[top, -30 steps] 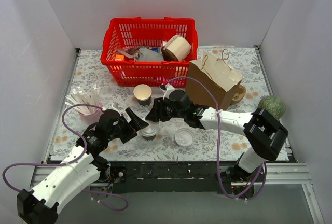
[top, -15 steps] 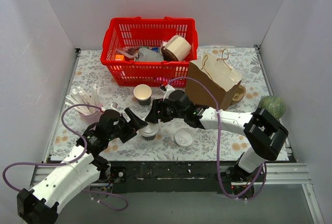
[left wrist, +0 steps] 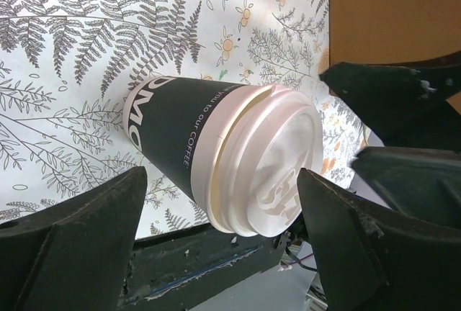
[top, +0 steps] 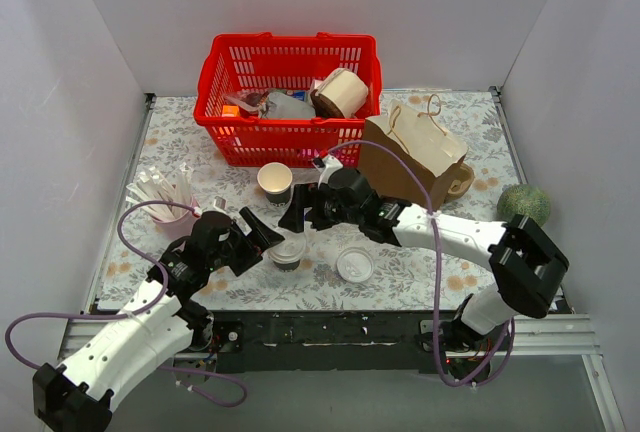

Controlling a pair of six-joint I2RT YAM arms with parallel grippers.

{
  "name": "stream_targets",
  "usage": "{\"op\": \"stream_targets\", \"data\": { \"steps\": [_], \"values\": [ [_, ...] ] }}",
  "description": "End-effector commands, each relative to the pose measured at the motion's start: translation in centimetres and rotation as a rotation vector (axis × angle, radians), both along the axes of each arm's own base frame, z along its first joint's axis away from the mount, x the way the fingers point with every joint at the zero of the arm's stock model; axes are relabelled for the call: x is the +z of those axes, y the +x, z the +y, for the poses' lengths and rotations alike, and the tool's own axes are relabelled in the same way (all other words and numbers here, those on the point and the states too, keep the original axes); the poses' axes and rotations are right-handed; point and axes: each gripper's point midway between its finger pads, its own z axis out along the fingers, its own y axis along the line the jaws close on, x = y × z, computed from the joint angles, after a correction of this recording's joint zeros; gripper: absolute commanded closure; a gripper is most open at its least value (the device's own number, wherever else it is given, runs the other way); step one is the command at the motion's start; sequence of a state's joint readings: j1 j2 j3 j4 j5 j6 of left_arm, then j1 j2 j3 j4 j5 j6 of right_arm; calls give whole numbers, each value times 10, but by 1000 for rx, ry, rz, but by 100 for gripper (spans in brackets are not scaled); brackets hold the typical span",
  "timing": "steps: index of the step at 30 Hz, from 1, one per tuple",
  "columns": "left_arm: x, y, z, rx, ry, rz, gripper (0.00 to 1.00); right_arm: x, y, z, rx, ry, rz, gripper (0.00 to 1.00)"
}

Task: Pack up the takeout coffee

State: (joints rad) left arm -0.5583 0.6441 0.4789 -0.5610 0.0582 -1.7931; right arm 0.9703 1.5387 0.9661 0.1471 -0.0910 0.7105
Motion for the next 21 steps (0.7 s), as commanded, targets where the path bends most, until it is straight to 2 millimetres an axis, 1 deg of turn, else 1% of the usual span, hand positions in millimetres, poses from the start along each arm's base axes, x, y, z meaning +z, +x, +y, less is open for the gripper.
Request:
{"op": "stream_targets", "data": {
  "steps": [1, 2, 5, 6, 8, 12, 13, 16, 17, 21],
  "values": [
    [10, 5, 6, 32, 8, -38, 13, 38, 3, -9, -40, 27, -56, 4],
    [12, 5, 7, 35, 8, -44, 13, 43, 0, -11, -32, 33, -59, 3],
    [15, 5, 8, 35, 13, -51, 12, 38, -12, -17, 0, -7, -8, 5],
    [15, 6, 8, 34, 16, -49, 12, 33, -17, -22, 10, -38, 19, 5],
    [17, 6, 7, 31, 12, -52, 13, 29, -25, -25, 31, -49, 48, 8],
    [24, 11, 4, 30, -3, -83, 13, 15, -33, -33, 33, -102, 99, 13],
    [24, 12, 4, 32, -4, -87, 14, 14, -35, -33, 37, -102, 108, 17],
    [23, 13, 2, 27, -4, -80, 14, 18, -40, -28, 65, -57, 122, 23],
    [22, 14, 1, 23, -3, -79, 14, 20, -41, -25, 75, -42, 120, 24],
    [20, 14, 1, 26, 2, -73, 15, 17, -44, -19, 99, -39, 141, 26]
  ]
}}
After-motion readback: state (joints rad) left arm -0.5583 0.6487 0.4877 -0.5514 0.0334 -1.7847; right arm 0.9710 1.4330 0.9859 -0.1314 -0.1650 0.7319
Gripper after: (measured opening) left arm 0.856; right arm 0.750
